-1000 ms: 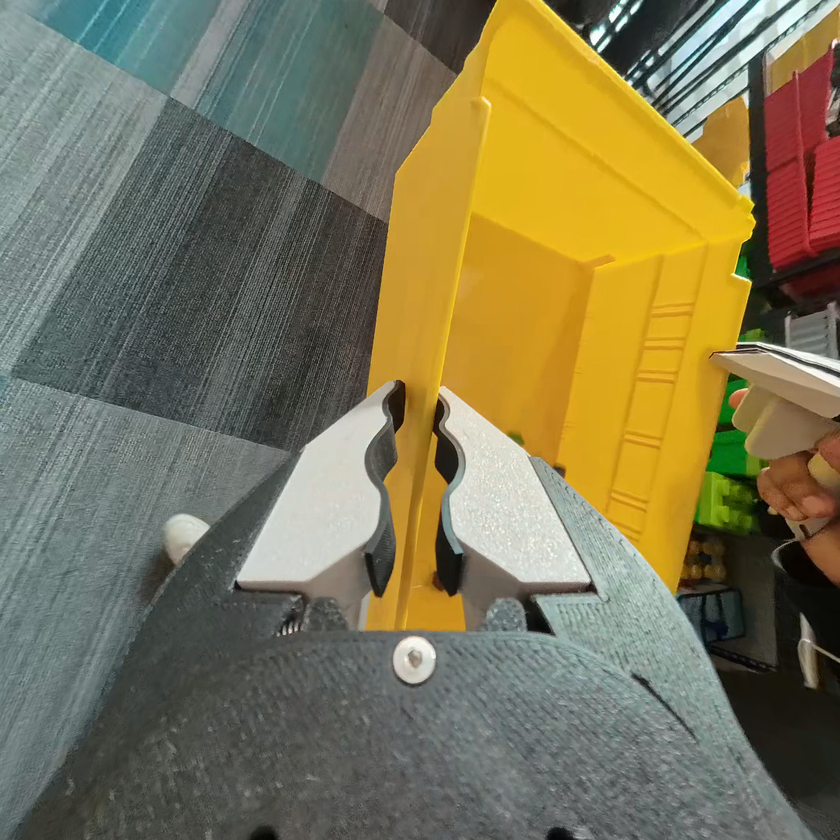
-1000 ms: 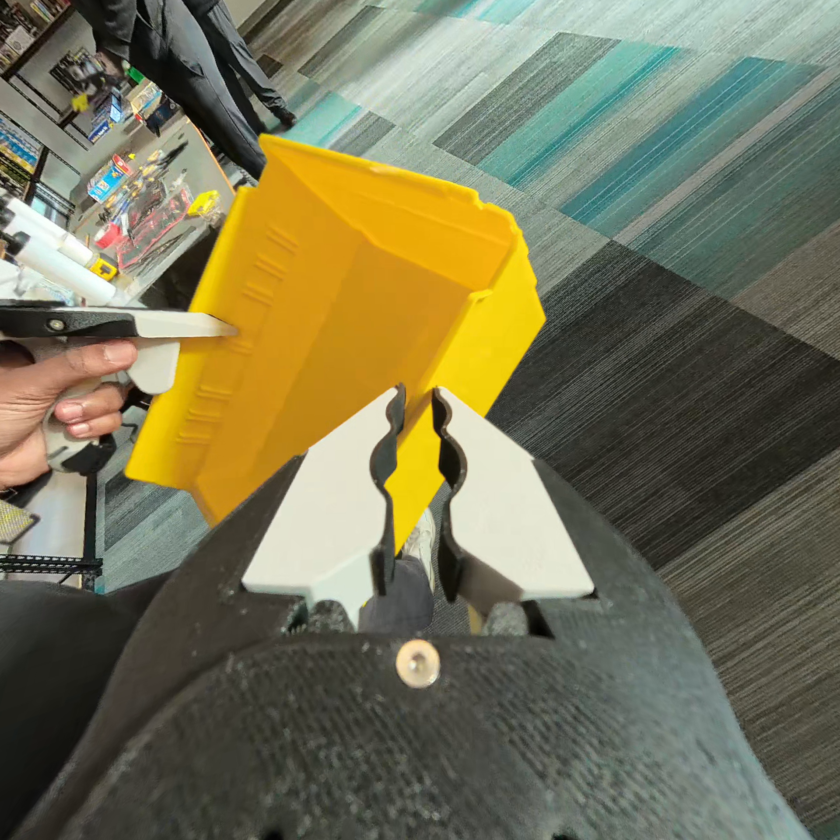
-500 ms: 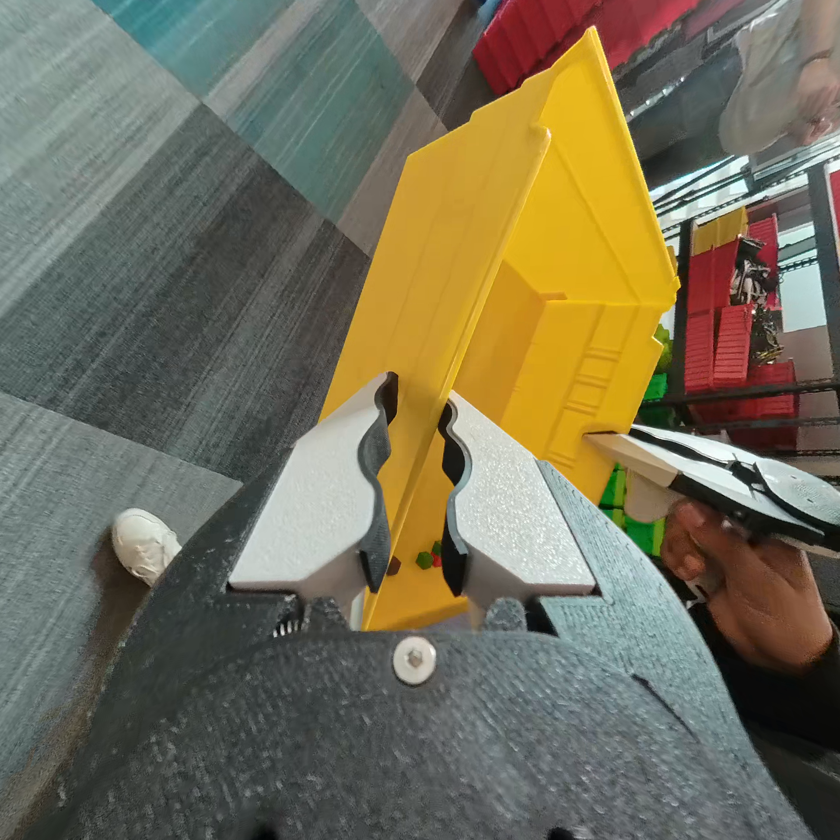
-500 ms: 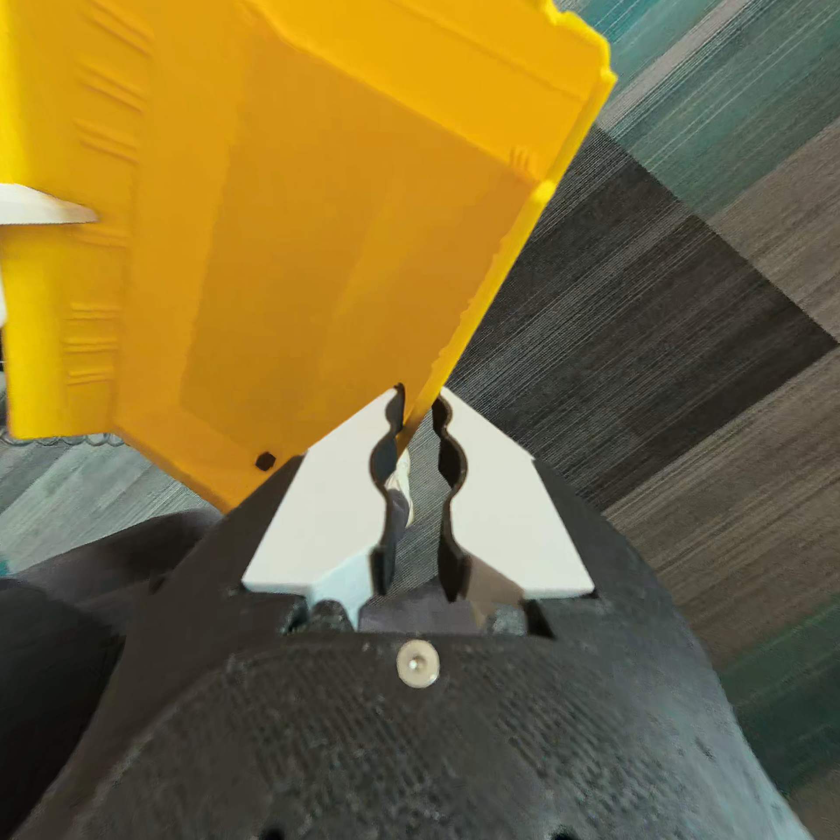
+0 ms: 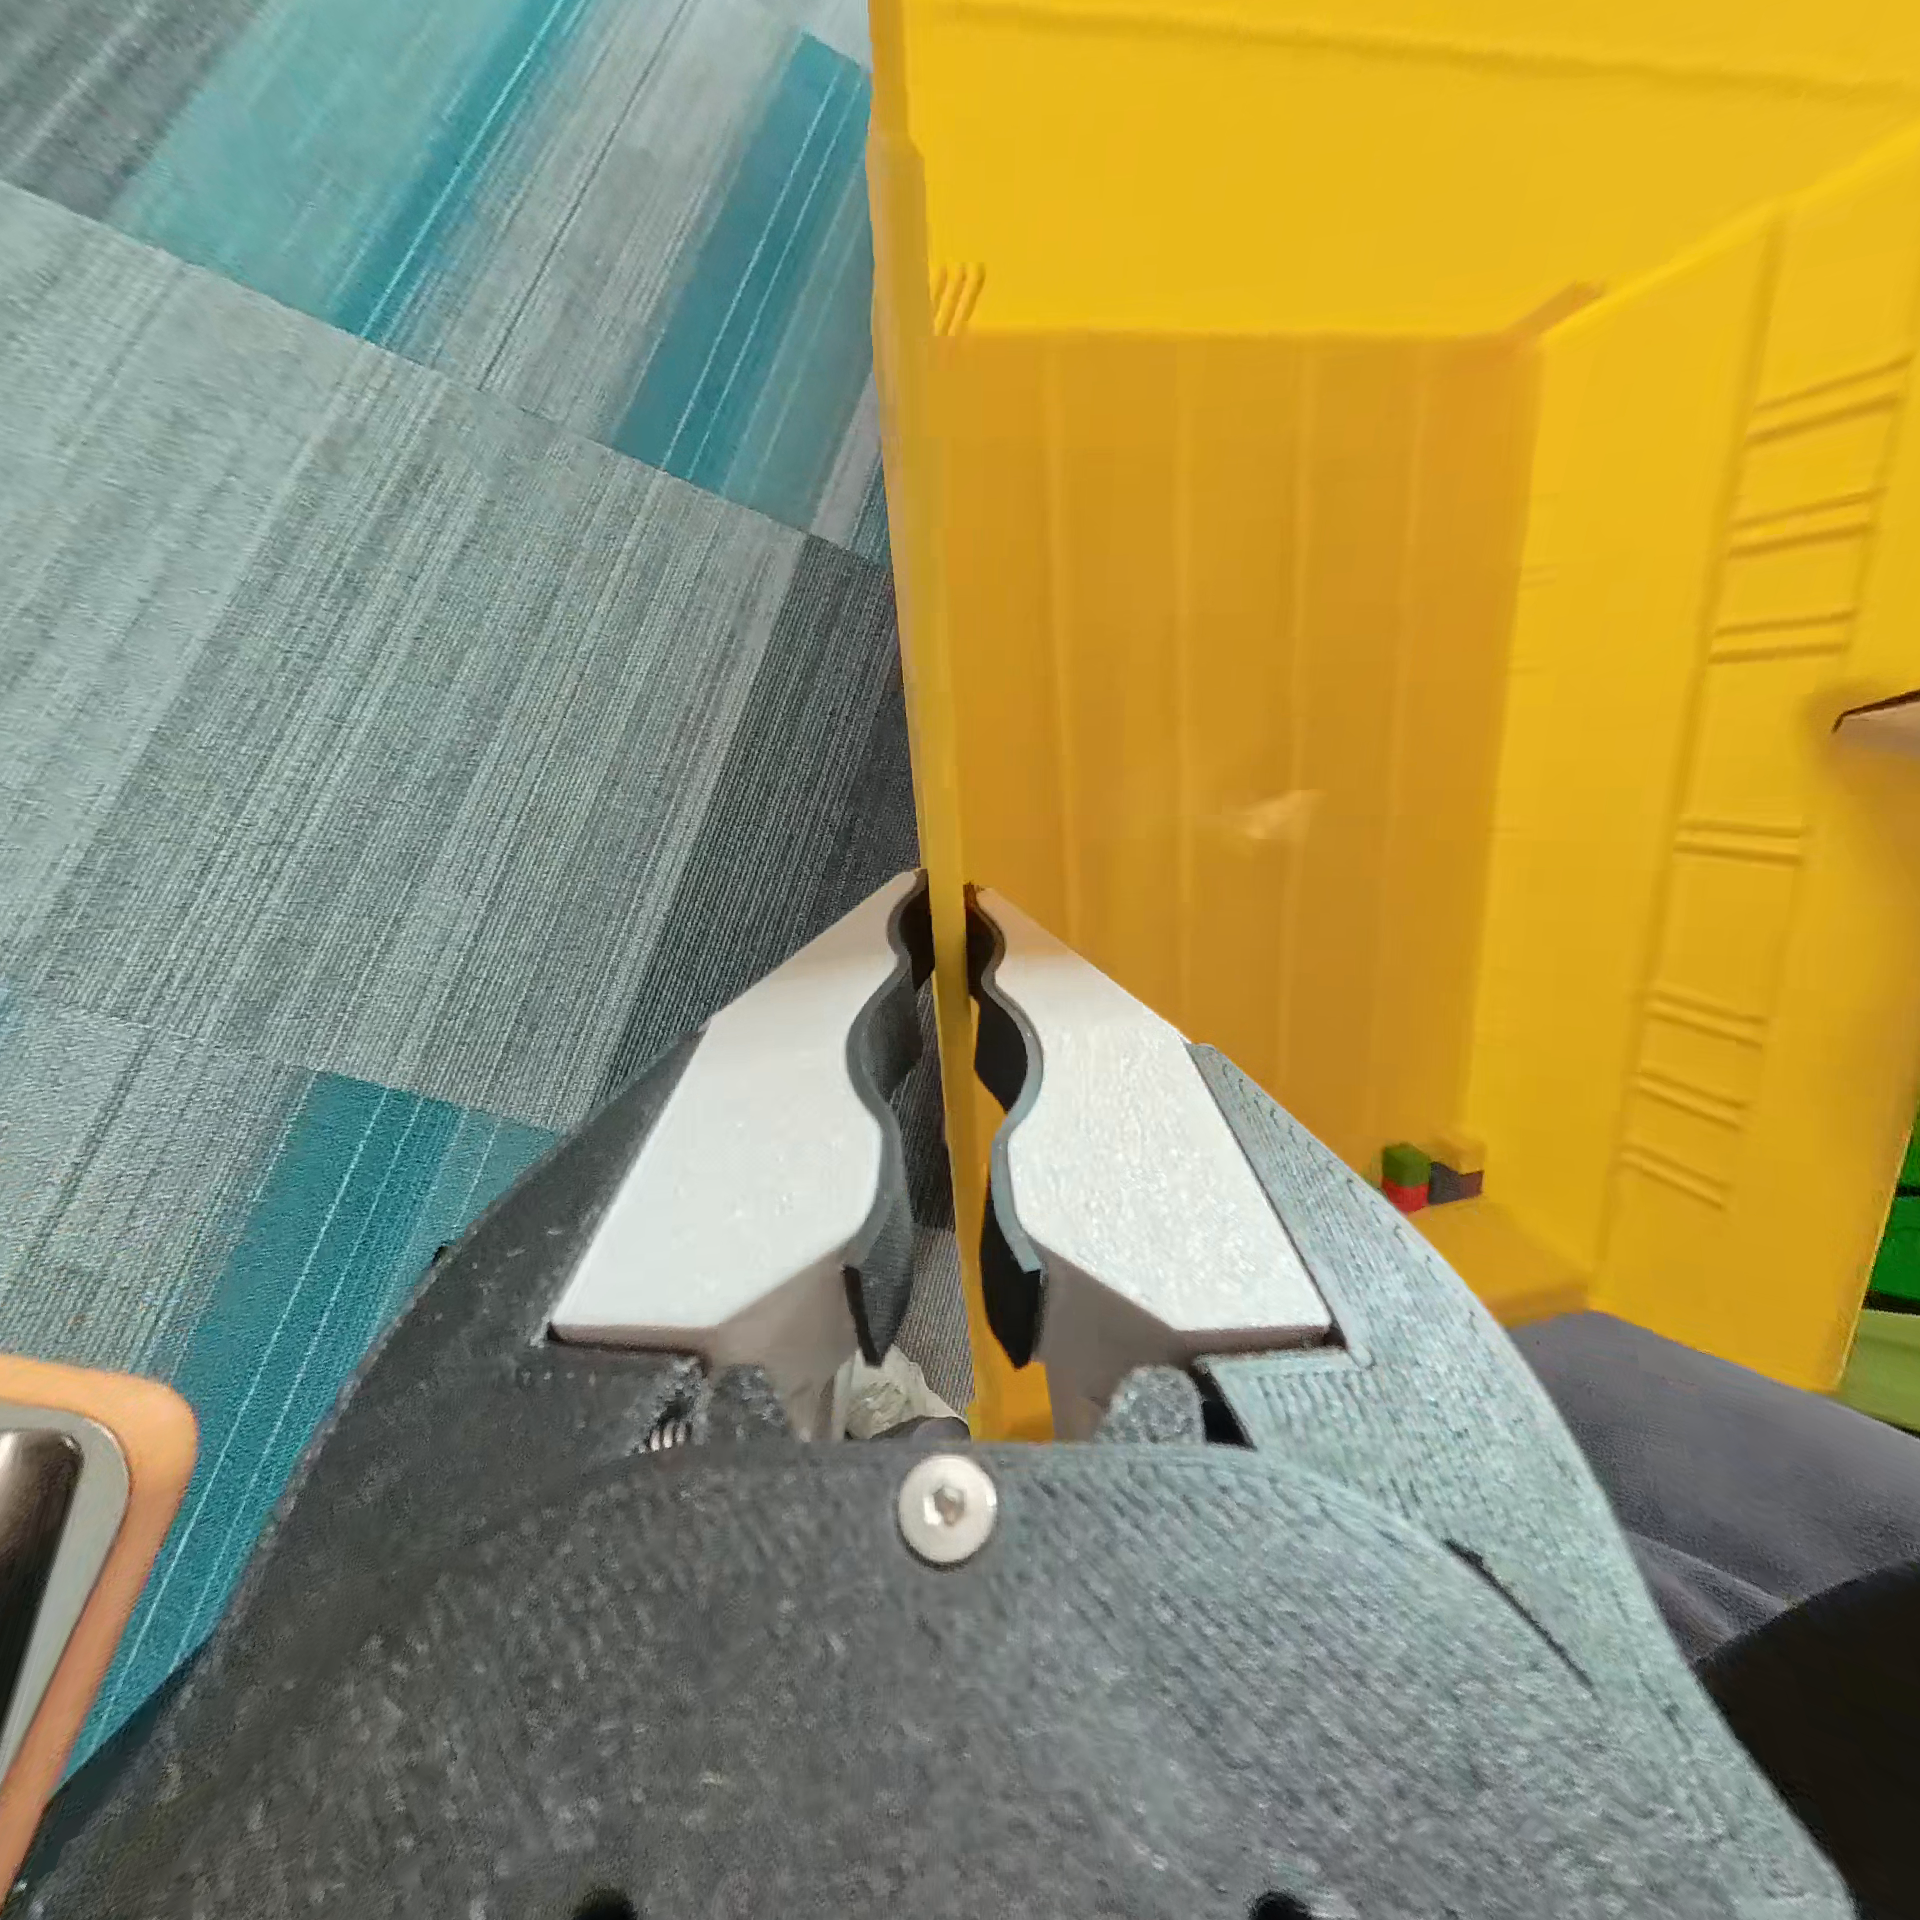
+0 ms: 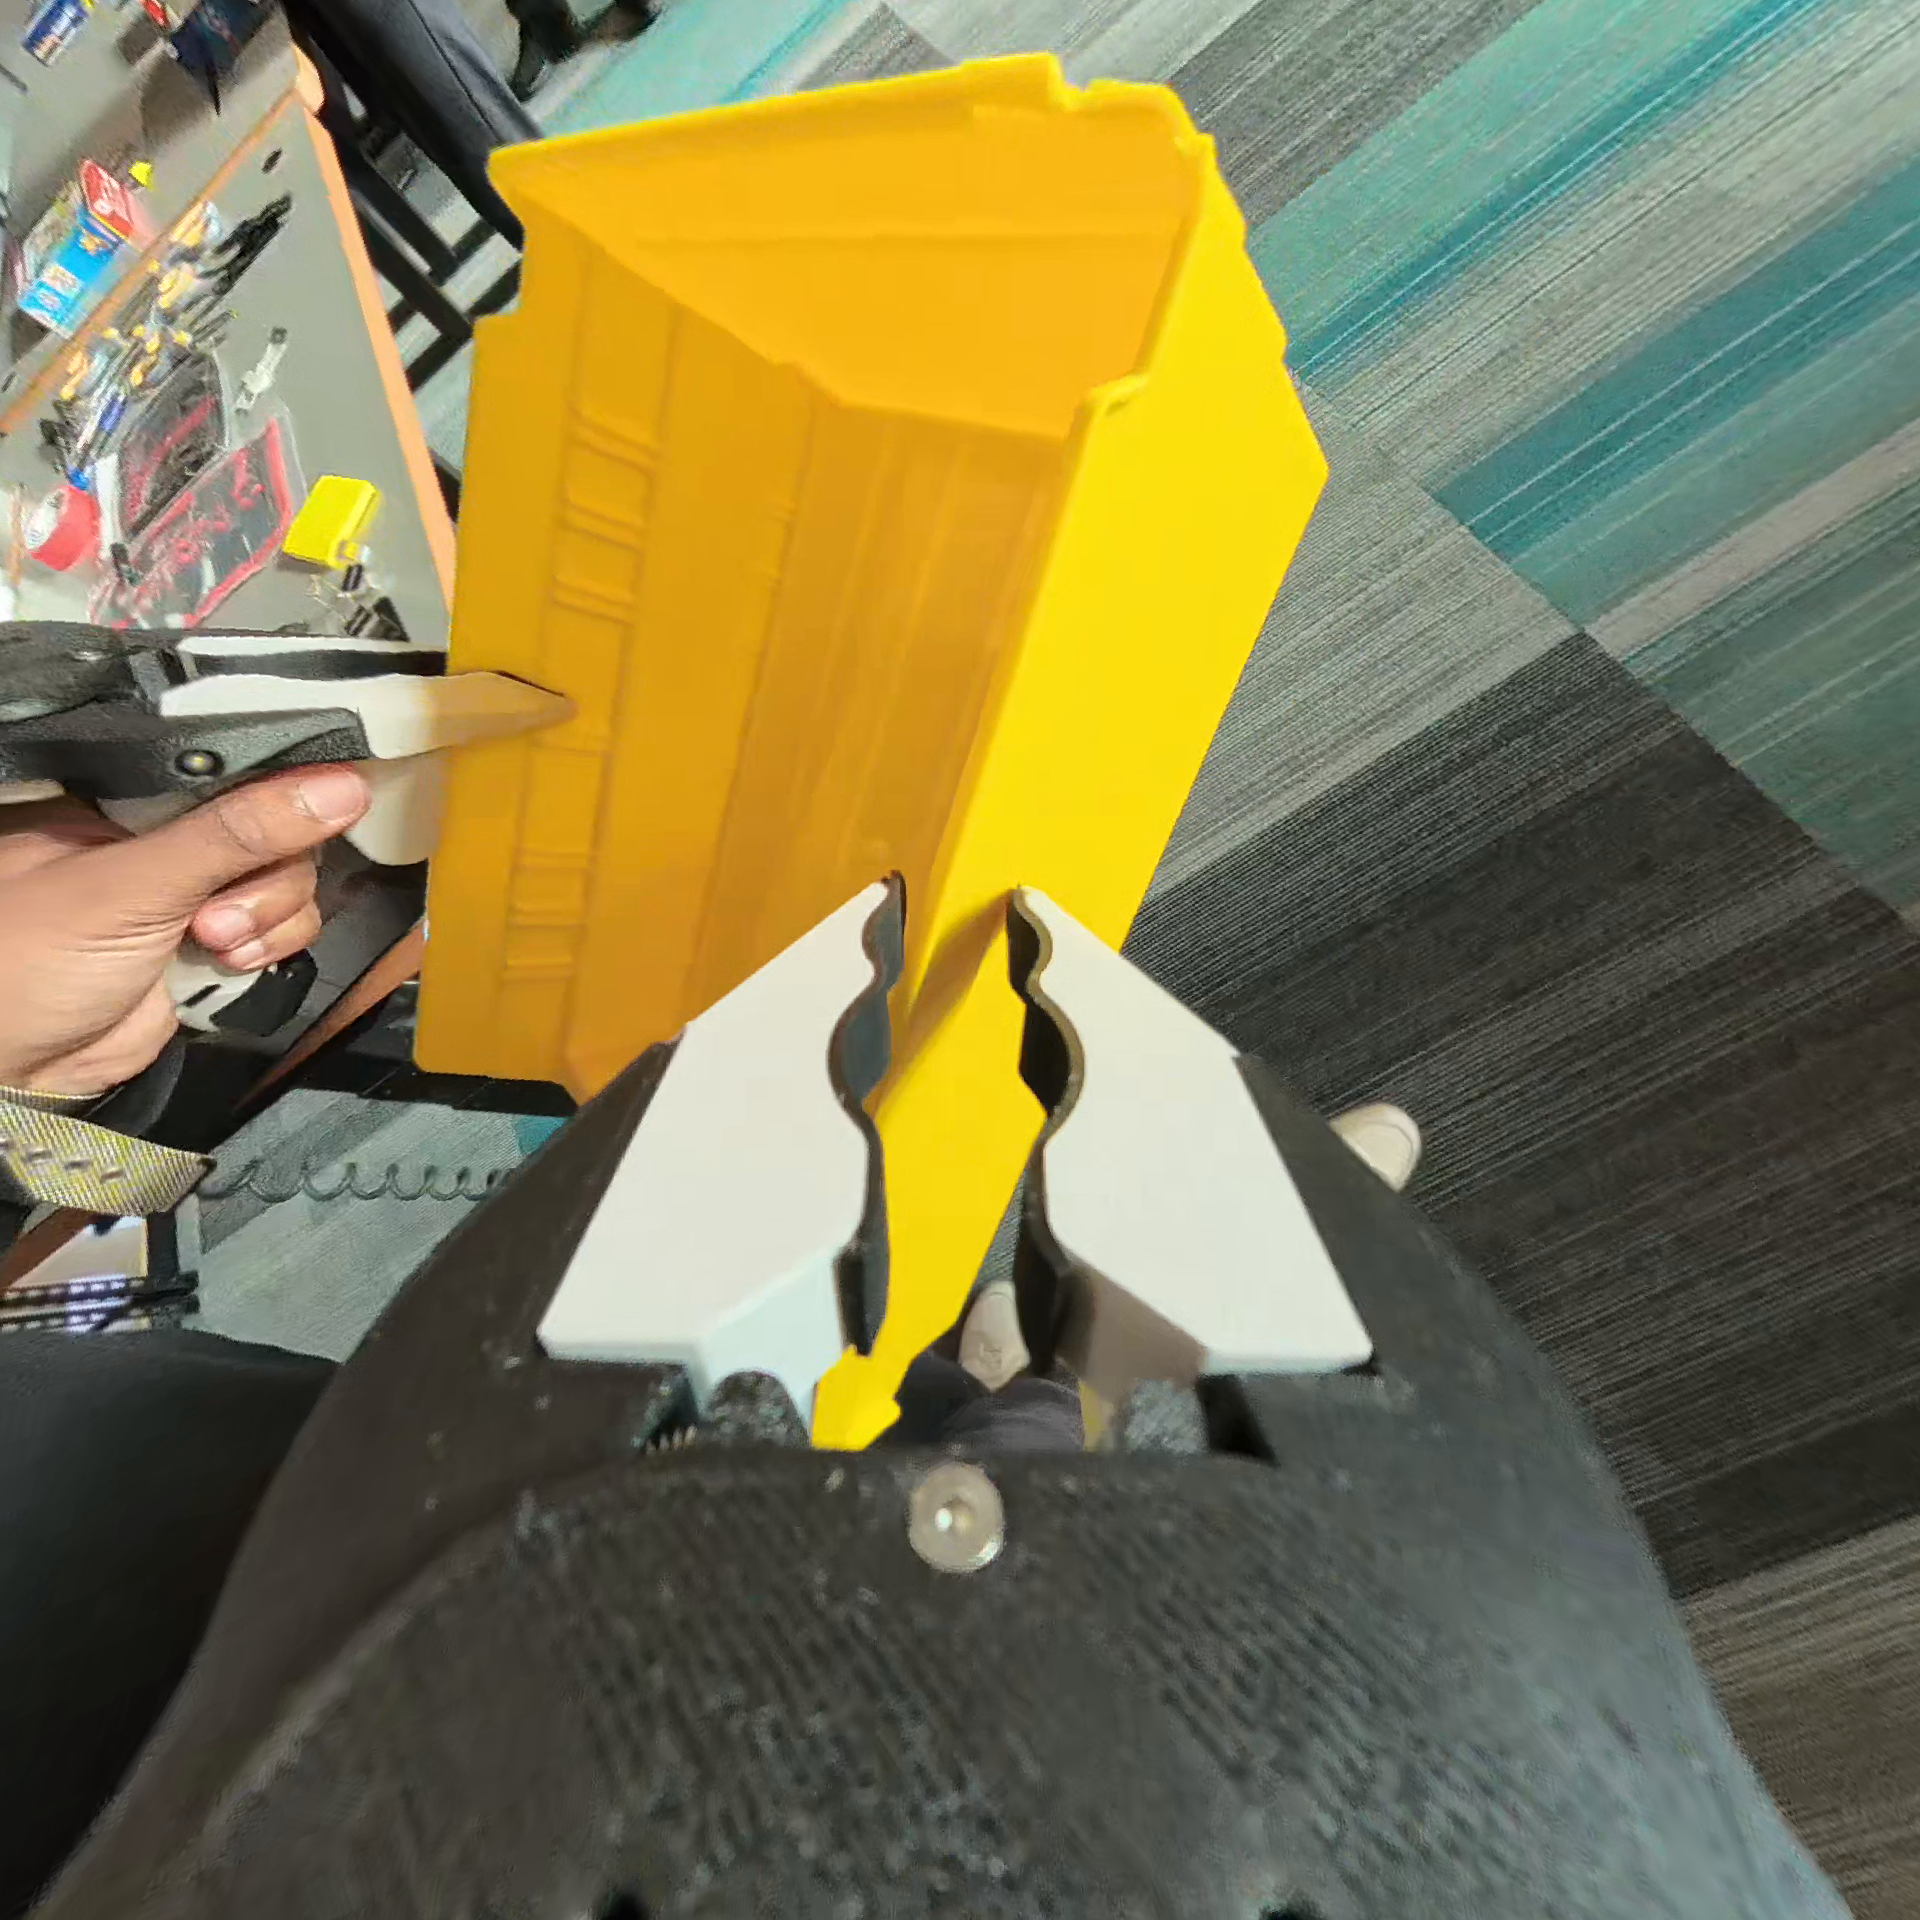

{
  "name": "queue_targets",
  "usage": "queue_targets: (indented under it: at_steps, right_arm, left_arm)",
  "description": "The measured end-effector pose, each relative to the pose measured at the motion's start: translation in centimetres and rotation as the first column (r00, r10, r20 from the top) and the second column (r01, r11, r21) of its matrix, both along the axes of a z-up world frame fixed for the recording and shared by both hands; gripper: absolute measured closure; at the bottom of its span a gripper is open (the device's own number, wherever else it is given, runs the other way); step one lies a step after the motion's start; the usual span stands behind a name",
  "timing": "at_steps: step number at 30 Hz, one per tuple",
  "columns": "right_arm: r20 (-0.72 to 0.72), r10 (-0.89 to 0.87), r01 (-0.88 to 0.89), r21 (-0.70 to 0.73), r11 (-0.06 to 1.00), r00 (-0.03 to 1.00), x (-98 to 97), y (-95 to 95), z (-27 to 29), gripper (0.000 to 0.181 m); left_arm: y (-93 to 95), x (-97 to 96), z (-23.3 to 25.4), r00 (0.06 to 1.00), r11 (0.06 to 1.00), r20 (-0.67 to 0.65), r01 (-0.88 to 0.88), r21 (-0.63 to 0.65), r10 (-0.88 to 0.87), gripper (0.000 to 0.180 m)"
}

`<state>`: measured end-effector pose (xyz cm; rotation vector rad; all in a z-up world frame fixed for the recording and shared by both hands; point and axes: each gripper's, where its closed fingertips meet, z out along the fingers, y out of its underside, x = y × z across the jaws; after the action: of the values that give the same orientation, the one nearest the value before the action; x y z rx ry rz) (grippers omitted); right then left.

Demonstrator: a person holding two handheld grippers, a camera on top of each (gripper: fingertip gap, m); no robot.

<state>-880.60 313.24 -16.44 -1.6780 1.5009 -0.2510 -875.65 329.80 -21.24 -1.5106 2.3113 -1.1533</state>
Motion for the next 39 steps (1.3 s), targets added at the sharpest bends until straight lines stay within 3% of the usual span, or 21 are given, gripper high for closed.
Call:
queue_targets:
  at_steps: [6, 10, 11, 13, 15, 19, 22, 24, 27, 33, 36, 39]
  right_arm:
    - [0.03, 0.138, -0.138, -0.003, 0.99, 0.99, 11.9, -1.9, -1.0, 0.156]
    - [0.097, 0.212, -0.217, 0.052, 0.975, 0.973, 20.1, -3.1, 1.6, 0.141]
    - [0.139, 0.225, -0.236, 0.063, 0.97, 0.964, 22.1, -3.4, 2.4, 0.132]
    - [0.246, 0.198, -0.23, 0.107, 0.967, 0.949, 25.9, -4.1, 4.5, 0.097]
    - [0.315, 0.159, -0.219, 0.168, 0.961, 0.936, 29.0, -4.8, 6.4, 0.073]
    - [0.256, 0.135, -0.204, 0.266, 0.942, 0.957, 34.1, -4.8, 4.9, 0.041]
    - [0.172, 0.137, -0.202, 0.448, 0.871, 0.975, 37.5, -2.8, 4.4, 0.047]
    - [0.143, 0.124, -0.179, 0.492, 0.852, 0.982, 40.2, -1.7, 4.4, 0.048]
    - [0.108, 0.099, -0.135, 0.411, 0.902, 0.989, 44.5, -1.1, 3.2, 0.055]
    - [0.085, -0.075, 0.035, 0.4, 0.916, 0.994, 52.5, 0.5, 5.2, 0.058]
    - [0.139, -0.096, 0.053, 0.284, 0.957, 0.986, 55.8, 0.4, 6.3, 0.071]
    - [0.23, -0.128, 0.095, 0.148, 0.984, 0.965, 58.9, -2.0, 7.9, 0.085]
  left_arm:
    - [-1.7, 10.7, -1.1, 0.986, 0.991, -0.104, -0.131, -0.006, 0.13, 0.18]
    - [-3.1, 17.8, 1.8, 0.977, 0.979, -0.069, -0.203, -0.003, 0.202, 0.18]
    - [-3.4, 19.7, 2.8, 0.968, 0.968, -0.065, -0.245, -0.05, 0.241, 0.18]
    - [-3.8, 23.1, 4.5, 0.944, 0.929, -0.098, -0.329, -0.171, 0.316, 0.178]
    - [-3.7, 26.3, 5.9, 0.936, 0.915, -0.081, -0.351, -0.2, 0.341, 0.178]
    - [-3.9, 31.7, 7.0, 0.934, 0.901, -0.09, -0.356, -0.248, 0.345, 0.179]
    - [-4.5, 36.0, 6.8, 0.943, 0.885, -0.128, -0.334, -0.325, 0.309, 0.178]
    - [-4.9, 39.0, 6.5, 0.955, 0.888, -0.133, -0.297, -0.352, 0.267, 0.178]
    - [-4.7, 43.8, 6.2, 0.976, 0.906, -0.11, -0.217, -0.365, 0.189, 0.178]
    - [-3.8, 54.2, 8.0, 1.0, 0.945, -0.01, 0.025, -0.325, -0.03, 0.18]
    - [-4.1, 60.1, 8.9, 0.994, 0.926, -0.053, 0.07, -0.372, -0.096, 0.179]
    - [-4.6, 65.5, 9.4, 0.993, 0.942, -0.042, 0.092, -0.323, -0.111, 0.178]
